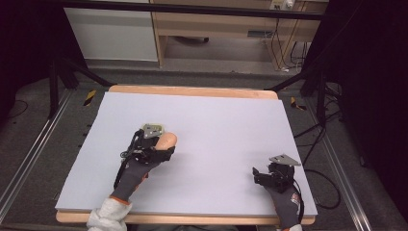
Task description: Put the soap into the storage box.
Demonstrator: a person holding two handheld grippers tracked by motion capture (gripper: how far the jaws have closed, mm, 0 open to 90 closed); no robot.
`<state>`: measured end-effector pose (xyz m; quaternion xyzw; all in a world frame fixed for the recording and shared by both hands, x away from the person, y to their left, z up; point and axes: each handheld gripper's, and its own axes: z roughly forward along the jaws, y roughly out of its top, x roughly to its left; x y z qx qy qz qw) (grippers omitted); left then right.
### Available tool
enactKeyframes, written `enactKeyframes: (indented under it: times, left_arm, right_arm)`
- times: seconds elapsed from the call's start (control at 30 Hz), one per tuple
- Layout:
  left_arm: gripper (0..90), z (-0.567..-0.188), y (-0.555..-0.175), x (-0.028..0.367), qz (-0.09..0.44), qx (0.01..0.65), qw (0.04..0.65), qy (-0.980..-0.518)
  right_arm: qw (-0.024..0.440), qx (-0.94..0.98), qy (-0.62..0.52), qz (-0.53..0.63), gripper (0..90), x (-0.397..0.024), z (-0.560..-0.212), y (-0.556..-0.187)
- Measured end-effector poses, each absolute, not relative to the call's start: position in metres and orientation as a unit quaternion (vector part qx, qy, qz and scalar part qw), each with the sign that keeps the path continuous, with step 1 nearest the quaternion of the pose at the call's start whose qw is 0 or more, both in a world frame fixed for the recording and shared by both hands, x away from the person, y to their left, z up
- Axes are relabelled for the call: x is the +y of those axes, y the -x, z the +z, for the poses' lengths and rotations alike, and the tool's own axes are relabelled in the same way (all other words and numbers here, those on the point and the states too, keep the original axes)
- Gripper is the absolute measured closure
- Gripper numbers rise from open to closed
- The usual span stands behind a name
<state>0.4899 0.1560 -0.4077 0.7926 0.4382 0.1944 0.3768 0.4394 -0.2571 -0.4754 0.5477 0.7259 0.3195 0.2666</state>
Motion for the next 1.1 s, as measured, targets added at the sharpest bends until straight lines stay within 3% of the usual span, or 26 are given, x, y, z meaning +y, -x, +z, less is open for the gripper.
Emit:
enactKeyframes:
  times: [1.1]
  left_arm:
    - [31.6, -0.407, -0.515, 0.186, 0.215, 0.479, 0.372, -0.766]
  right_arm:
    - [0.265, 0.725, -0.548, 0.321, 10.4, -0.256, -0.476, -0.44]
